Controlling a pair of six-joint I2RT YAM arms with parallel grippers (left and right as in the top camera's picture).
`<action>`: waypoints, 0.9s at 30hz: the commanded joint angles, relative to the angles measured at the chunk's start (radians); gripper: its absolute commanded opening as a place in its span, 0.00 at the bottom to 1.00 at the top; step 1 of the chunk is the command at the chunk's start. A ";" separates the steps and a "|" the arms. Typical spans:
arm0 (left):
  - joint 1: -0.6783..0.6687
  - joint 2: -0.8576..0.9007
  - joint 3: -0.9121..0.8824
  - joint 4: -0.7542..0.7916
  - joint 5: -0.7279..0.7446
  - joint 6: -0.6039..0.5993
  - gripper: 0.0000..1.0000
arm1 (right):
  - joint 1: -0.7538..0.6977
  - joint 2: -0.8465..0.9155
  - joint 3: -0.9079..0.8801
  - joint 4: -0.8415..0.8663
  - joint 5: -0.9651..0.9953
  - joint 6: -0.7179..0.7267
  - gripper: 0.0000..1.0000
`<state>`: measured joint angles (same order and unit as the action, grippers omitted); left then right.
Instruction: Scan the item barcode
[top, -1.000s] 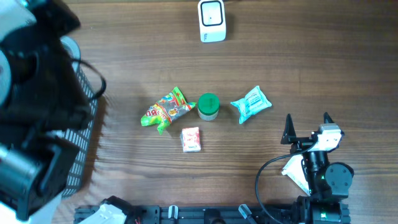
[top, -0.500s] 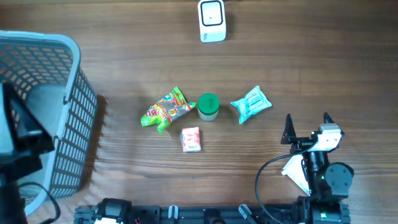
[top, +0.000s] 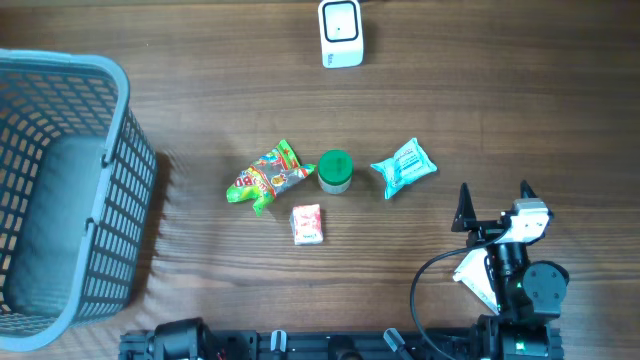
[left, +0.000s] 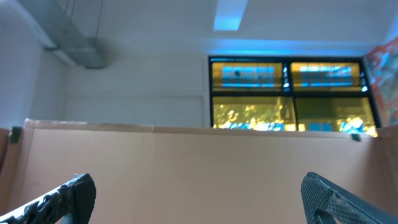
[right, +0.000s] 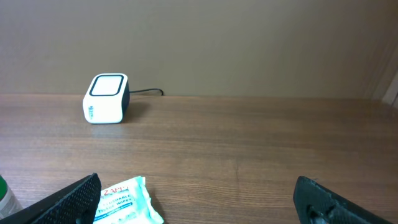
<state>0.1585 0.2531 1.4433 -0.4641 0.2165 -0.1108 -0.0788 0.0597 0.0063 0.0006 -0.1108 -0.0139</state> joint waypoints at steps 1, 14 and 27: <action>-0.061 -0.044 -0.010 0.003 0.026 -0.010 1.00 | 0.003 -0.006 -0.001 0.005 0.006 -0.012 1.00; -0.106 -0.203 -0.011 0.002 -0.136 -0.010 1.00 | 0.003 -0.006 -0.001 0.005 0.006 -0.012 1.00; -0.170 -0.247 -0.010 0.007 -0.132 -0.010 1.00 | 0.003 -0.006 -0.001 0.005 0.006 -0.011 1.00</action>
<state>0.0151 0.0135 1.4372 -0.4671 0.0944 -0.1112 -0.0788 0.0597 0.0063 0.0006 -0.1108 -0.0139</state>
